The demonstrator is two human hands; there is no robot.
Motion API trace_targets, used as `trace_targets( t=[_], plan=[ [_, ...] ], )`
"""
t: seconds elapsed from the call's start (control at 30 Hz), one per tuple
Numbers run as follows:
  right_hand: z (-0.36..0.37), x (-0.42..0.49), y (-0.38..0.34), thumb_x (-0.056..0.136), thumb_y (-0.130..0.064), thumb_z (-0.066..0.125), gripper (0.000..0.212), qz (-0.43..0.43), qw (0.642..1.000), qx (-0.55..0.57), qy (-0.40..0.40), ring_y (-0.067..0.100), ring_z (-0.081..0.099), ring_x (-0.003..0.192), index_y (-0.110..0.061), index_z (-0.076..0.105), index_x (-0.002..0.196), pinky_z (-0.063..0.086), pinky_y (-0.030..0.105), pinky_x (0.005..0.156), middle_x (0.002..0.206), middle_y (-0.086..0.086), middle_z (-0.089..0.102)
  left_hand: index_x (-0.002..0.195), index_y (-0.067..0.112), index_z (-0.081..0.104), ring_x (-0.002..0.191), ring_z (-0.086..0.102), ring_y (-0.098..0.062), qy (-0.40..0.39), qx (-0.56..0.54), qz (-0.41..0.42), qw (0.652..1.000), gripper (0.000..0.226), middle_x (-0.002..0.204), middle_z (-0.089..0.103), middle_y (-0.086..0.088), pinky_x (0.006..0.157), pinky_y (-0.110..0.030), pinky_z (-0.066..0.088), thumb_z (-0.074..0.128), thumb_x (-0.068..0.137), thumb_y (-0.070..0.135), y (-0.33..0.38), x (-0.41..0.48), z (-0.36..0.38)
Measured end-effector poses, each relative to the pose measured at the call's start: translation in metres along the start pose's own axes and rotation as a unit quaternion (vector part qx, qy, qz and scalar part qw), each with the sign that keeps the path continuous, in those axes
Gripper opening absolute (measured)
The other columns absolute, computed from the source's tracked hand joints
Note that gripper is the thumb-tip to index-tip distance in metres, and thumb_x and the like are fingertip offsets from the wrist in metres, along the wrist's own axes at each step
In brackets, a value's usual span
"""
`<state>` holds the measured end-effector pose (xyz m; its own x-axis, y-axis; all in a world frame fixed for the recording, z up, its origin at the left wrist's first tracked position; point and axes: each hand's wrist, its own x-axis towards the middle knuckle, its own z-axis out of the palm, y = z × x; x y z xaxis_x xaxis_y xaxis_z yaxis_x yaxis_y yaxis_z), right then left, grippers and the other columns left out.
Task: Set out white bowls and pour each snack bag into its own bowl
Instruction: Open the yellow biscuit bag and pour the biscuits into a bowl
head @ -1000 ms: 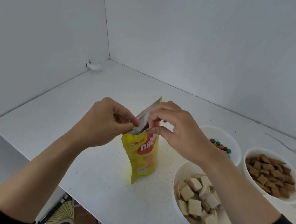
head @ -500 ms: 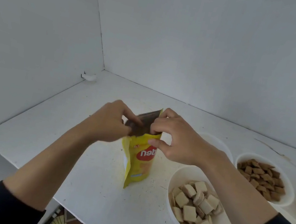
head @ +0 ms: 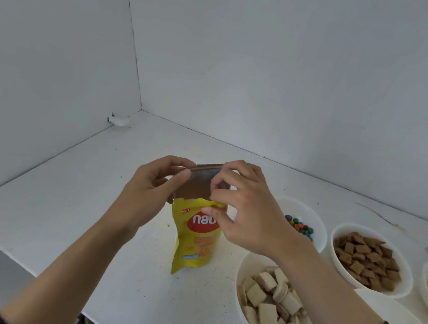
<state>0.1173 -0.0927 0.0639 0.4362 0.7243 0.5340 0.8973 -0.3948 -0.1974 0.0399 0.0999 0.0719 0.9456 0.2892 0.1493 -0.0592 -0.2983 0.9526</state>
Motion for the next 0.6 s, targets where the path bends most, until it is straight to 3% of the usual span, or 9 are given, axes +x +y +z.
trace_targets(
  t=[0.17, 0.3, 0.37, 0.43, 0.53, 0.6],
  plan=[
    [-0.006, 0.007, 0.002, 0.089, -0.025, 0.071, 0.009, 0.043, 0.998, 0.007, 0.039, 0.018, 0.058, 0.087, -0.016, 0.071, 0.089, 0.043, 0.037, 0.085, 0.088, -0.004, 0.064, 0.133, 0.037, 0.061, 0.122, 0.063, -0.02, -0.029, -0.151, 0.014, 0.988, 0.041, 0.131, 0.068, 0.002, 0.096, -0.04, 0.053, 0.042, 0.1, 0.052, -0.012, -0.017, 0.011],
    [-0.017, 0.011, 0.0, 0.089, -0.027, 0.069, 0.011, 0.1, 0.987, -0.005, 0.128, 0.017, 0.063, 0.081, -0.017, 0.069, 0.094, 0.035, 0.03, 0.088, 0.085, -0.006, 0.071, 0.145, 0.036, 0.045, 0.128, 0.059, -0.017, -0.062, -0.065, 0.078, 0.993, 0.052, 0.139, 0.061, 0.008, 0.099, -0.041, 0.055, 0.061, 0.095, 0.034, -0.024, -0.024, 0.024],
    [-0.026, 0.009, -0.001, 0.09, -0.027, 0.069, 0.013, 0.142, 0.977, 0.033, 0.158, 0.004, 0.057, 0.078, -0.017, 0.069, 0.099, 0.035, 0.026, 0.089, 0.092, -0.006, 0.075, 0.141, 0.052, 0.036, 0.124, 0.061, -0.009, -0.04, 0.001, 0.091, 0.995, 0.062, 0.136, 0.059, 0.017, 0.094, -0.038, 0.058, 0.067, 0.089, 0.039, -0.032, -0.025, 0.033],
    [-0.039, 0.006, 0.0, 0.093, -0.028, 0.068, 0.016, 0.187, 0.964, 0.094, 0.164, 0.001, 0.054, 0.078, -0.017, 0.068, 0.104, 0.045, 0.025, 0.083, 0.095, -0.006, 0.075, 0.132, 0.065, 0.03, 0.115, 0.064, -0.008, -0.008, 0.008, 0.086, 0.996, 0.063, 0.13, 0.059, 0.016, 0.085, -0.031, 0.062, 0.07, 0.087, 0.045, -0.033, -0.026, 0.042],
    [-0.058, -0.002, 0.005, 0.095, -0.029, 0.066, 0.016, 0.219, 0.944, 0.175, 0.175, 0.011, 0.069, 0.089, -0.017, 0.064, 0.105, 0.059, 0.036, 0.07, 0.095, -0.004, 0.075, 0.124, 0.069, 0.03, 0.116, 0.063, -0.01, 0.012, 0.025, 0.118, 0.993, 0.063, 0.128, 0.056, 0.019, 0.074, -0.027, 0.062, 0.072, 0.088, 0.039, -0.034, -0.029, 0.056],
    [-0.072, -0.011, 0.009, 0.095, -0.025, 0.067, 0.013, 0.232, 0.927, 0.217, 0.201, 0.012, 0.071, 0.093, -0.016, 0.063, 0.104, 0.061, 0.042, 0.07, 0.097, -0.004, 0.074, 0.12, 0.065, 0.036, 0.118, 0.059, -0.01, 0.022, 0.048, 0.149, 0.987, 0.052, 0.127, 0.052, 0.024, 0.074, -0.026, 0.061, 0.069, 0.09, 0.039, -0.035, -0.033, 0.065]
  ],
)
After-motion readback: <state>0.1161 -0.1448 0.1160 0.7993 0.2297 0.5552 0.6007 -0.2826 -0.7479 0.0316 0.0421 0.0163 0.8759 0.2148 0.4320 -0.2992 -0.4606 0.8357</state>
